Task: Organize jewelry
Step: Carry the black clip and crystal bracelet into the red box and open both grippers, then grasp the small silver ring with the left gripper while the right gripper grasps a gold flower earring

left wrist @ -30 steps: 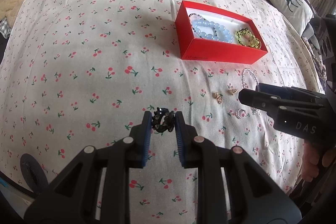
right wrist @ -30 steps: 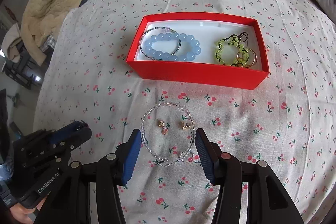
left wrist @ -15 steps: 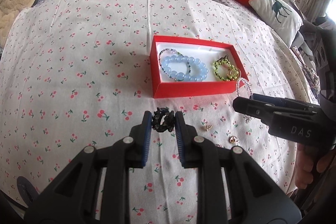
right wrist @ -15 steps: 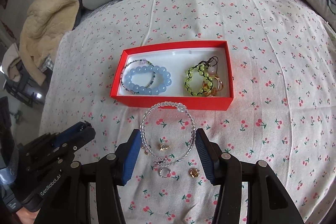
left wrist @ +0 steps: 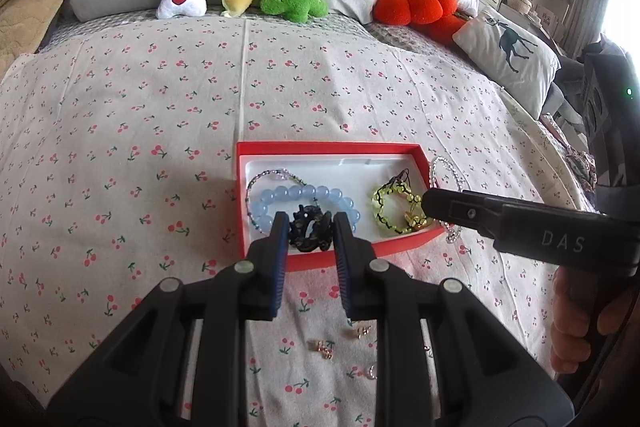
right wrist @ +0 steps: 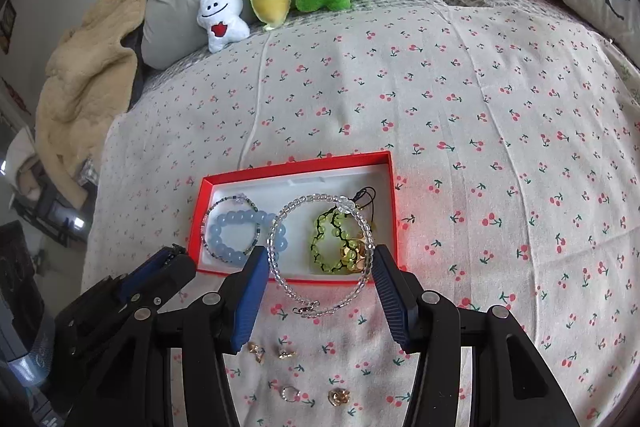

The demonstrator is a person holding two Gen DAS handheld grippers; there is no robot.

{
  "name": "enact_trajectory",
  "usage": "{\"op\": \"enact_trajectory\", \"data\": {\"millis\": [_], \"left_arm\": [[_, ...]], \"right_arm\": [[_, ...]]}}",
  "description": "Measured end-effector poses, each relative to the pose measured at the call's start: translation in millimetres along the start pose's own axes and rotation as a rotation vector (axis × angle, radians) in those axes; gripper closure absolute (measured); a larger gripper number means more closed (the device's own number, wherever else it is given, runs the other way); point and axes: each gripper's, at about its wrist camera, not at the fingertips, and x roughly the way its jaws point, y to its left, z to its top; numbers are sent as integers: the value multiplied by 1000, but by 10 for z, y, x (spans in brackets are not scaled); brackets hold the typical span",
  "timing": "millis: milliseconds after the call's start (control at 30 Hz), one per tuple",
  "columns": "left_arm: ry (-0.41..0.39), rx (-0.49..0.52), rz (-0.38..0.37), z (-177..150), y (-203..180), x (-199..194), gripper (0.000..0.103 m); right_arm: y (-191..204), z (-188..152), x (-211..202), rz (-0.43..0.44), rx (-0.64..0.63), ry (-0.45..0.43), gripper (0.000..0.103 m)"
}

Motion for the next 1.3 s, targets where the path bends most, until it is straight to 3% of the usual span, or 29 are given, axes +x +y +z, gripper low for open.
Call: {"op": "enact_trajectory", "data": {"millis": [200, 267, 400, 700, 767, 1300], "left_arm": [[-23, 5, 25, 18, -22, 159, 79], [-23, 7, 45, 12, -27, 192, 75], [-27, 25, 69, -7, -47, 171, 57], [-22, 78, 167, -61, -47, -7, 46], [-16, 79, 181, -76, -37, -34, 43], [107, 68, 208, -295, 1, -181, 28]], "right_arm": [[-45, 42, 84, -6, -4, -8, 49], [-53, 51, 108, -1, -1, -7, 49], [-69, 80, 143, 2, 6, -5, 49], [-22, 143, 201, 3, 19, -21, 45], [-12, 148, 189, 6, 23, -29, 34], [-5, -83, -126, -18, -22, -10, 32]]}}
